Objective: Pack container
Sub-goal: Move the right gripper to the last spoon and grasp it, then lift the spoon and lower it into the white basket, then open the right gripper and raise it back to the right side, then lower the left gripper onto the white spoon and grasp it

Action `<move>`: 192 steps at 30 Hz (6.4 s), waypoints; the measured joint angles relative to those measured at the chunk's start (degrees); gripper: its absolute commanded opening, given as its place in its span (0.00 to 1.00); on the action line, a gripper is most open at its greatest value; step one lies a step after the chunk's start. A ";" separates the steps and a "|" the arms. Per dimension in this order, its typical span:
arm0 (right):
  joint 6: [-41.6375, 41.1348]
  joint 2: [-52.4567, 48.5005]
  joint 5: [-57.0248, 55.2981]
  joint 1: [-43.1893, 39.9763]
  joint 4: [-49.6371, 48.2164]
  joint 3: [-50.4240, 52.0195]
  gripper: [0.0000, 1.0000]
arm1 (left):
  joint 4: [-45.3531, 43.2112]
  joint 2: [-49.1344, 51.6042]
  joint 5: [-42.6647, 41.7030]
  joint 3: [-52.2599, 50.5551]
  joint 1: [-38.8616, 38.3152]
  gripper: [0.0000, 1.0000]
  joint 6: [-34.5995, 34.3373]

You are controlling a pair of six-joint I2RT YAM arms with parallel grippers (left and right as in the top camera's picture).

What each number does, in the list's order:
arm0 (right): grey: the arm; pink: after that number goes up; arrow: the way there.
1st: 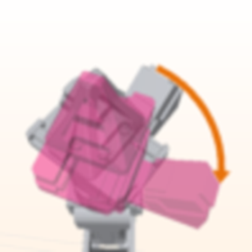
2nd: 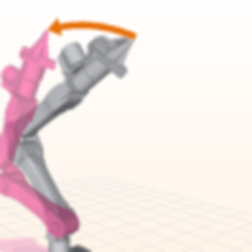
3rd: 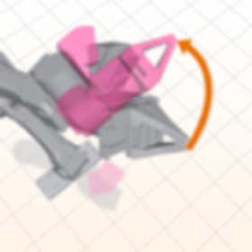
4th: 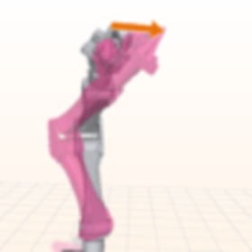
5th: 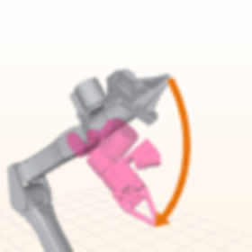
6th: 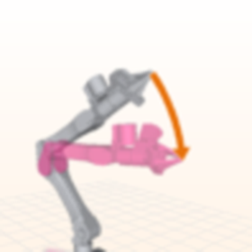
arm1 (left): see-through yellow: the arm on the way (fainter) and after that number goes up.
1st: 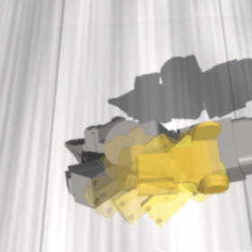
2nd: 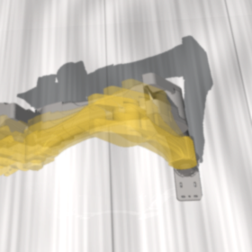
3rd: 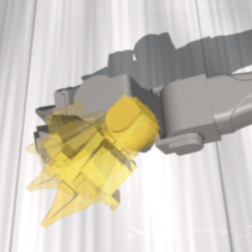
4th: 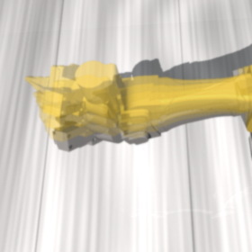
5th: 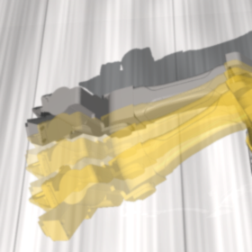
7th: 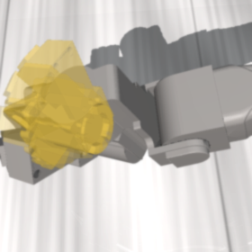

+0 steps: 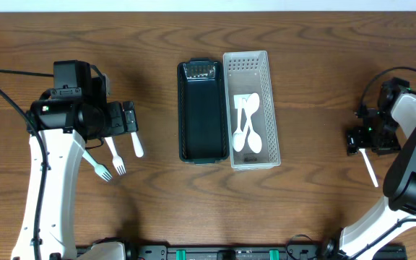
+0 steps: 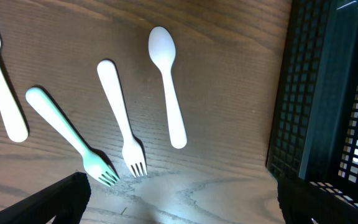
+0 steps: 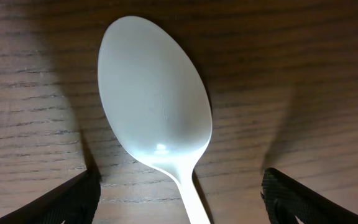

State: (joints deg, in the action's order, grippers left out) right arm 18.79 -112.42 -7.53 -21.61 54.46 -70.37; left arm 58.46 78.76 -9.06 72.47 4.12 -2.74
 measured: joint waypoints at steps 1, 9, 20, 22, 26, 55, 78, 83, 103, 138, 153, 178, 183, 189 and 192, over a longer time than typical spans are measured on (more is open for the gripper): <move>0.17 0.35 0.33 -0.15 -0.57 0.50 0.82 | 0.00 0.00 0.00 0.00 0.00 0.98 0.00; 0.92 2.93 2.82 -0.31 -4.96 4.44 0.63 | -0.02 0.00 0.00 0.00 0.00 0.98 0.00; 0.02 3.58 4.87 -0.28 -6.56 5.55 0.29 | -0.02 0.00 0.00 0.00 0.00 0.98 0.00; -0.22 3.58 4.92 -0.28 -6.67 5.55 0.24 | 0.00 0.00 0.00 0.00 0.00 0.98 0.00; -0.39 3.65 4.72 -0.28 -7.06 5.55 0.17 | 0.00 0.00 0.00 0.00 0.00 0.98 0.00; -16.83 3.45 0.59 14.82 7.69 -20.26 0.01 | -0.09 0.00 -0.02 0.00 0.00 0.98 0.00; -58.05 -2.36 1.33 47.95 16.57 -39.32 0.01 | -0.11 0.00 -0.02 0.00 0.00 0.98 0.00; -58.45 -9.35 3.02 49.20 18.60 -39.17 0.01 | 0.24 0.00 0.00 0.00 0.00 0.98 0.00; -50.23 -12.37 5.86 49.27 17.14 -38.97 0.17 | 0.68 0.00 0.00 0.00 0.00 0.98 0.00; -25.00 -3.45 4.55 16.33 26.91 -55.47 0.99 | -5.20 23.06 4.33 10.91 -3.10 0.98 -10.38; -22.60 -3.45 4.00 16.15 26.77 -52.13 0.99 | -10.27 36.89 3.98 10.91 -0.35 0.98 -11.26; -22.51 -3.45 3.89 16.15 27.21 -52.13 0.99 | -11.37 41.46 3.93 10.93 -0.20 0.81 -12.28; -22.40 -3.45 3.89 16.15 27.23 -52.13 0.99 | -10.54 41.51 3.91 10.93 -0.20 0.71 -12.33; -22.40 -3.45 3.87 16.15 27.54 -52.13 0.99 | -10.29 41.53 3.96 10.93 -0.20 0.67 -12.28; -22.40 -3.45 3.89 16.15 27.78 -52.13 0.99 | -11.23 41.53 3.91 10.93 -0.17 0.66 -12.26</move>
State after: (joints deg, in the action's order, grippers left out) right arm -3.62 -115.87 -3.64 -5.45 82.24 -122.50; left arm 47.22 120.29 -5.15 83.40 3.95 -15.00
